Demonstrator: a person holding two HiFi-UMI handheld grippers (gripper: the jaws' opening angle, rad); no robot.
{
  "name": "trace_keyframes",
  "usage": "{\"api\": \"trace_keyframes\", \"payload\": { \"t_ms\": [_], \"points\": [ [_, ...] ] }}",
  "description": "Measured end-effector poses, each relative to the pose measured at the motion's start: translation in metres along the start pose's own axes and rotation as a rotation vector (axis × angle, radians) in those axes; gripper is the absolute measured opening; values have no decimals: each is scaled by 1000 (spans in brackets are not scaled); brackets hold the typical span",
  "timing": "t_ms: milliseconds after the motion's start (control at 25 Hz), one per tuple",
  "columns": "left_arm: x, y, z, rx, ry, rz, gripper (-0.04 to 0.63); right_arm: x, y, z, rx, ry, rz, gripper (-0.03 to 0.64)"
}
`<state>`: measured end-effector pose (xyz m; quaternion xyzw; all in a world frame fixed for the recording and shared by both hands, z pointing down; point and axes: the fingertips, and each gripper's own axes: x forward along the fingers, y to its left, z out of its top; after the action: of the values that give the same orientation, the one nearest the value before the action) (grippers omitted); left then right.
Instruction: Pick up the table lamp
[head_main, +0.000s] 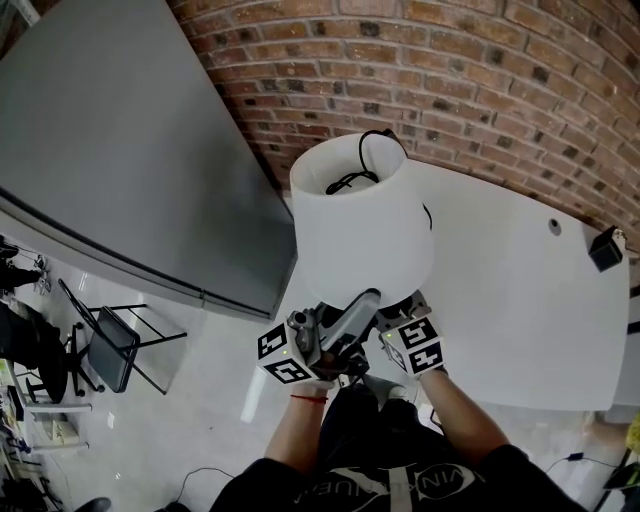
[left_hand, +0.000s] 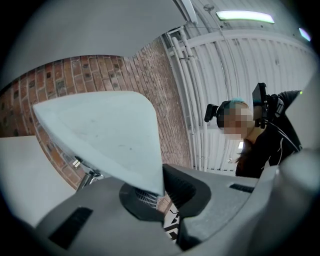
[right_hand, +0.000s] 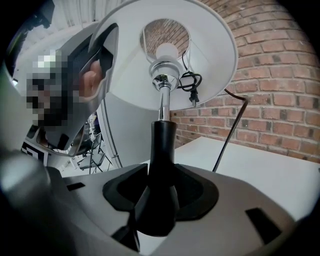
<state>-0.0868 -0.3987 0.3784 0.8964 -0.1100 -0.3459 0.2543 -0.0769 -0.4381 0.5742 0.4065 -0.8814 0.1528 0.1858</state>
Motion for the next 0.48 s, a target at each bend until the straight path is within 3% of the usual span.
{"api": "trace_keyframes", "payload": {
  "t_ms": [480],
  "points": [
    [49, -38, 8, 97, 37, -24, 8, -35, -15, 51, -15, -121, 1, 166]
  ]
}}
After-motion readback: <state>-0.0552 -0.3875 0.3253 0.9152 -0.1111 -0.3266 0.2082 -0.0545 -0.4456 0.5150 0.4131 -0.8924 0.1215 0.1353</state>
